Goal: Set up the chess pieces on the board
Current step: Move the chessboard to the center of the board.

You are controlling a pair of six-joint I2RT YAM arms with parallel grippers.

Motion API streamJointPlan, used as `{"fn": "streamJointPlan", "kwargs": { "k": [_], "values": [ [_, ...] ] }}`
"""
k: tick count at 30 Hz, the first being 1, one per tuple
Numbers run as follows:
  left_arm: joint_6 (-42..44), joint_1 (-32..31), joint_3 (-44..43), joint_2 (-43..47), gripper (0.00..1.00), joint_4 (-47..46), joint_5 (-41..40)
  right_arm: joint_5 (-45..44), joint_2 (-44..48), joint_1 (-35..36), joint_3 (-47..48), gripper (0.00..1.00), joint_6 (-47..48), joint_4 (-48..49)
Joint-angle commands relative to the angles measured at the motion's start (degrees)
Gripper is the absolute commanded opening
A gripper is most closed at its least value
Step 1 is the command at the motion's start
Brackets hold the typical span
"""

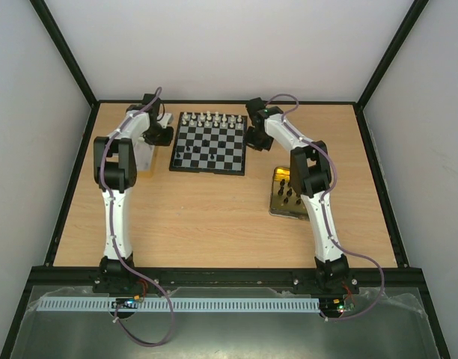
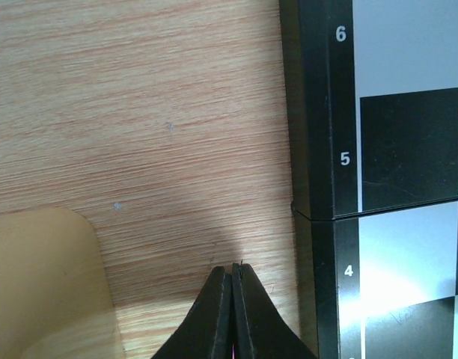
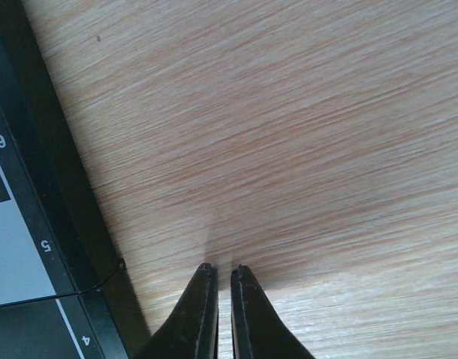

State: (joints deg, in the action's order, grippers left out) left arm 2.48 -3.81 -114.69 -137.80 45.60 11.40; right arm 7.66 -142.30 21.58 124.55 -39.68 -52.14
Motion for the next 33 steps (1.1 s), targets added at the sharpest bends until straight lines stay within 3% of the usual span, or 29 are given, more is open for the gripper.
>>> {"fn": "streamJointPlan", "kwargs": {
  "k": [1, 20, 33],
  "values": [
    [-0.55, 0.15, 2.32, -1.50, 0.02, 1.70, 2.96, 1.90, -2.02, 0.29, 0.62, 0.05, -0.44, -0.70],
    [0.33, -1.11, 15.43, 3.77, 0.02, 0.44, 12.33, 6.23, 2.71, 3.25, -9.86, 0.02, -1.00, 5.63],
    [1.67, -2.65, 28.48, 12.81, 0.02, -2.83, 14.12, 5.43, 11.52, 7.07, -24.46, 0.02, -1.38, 10.79]
  ]
}}
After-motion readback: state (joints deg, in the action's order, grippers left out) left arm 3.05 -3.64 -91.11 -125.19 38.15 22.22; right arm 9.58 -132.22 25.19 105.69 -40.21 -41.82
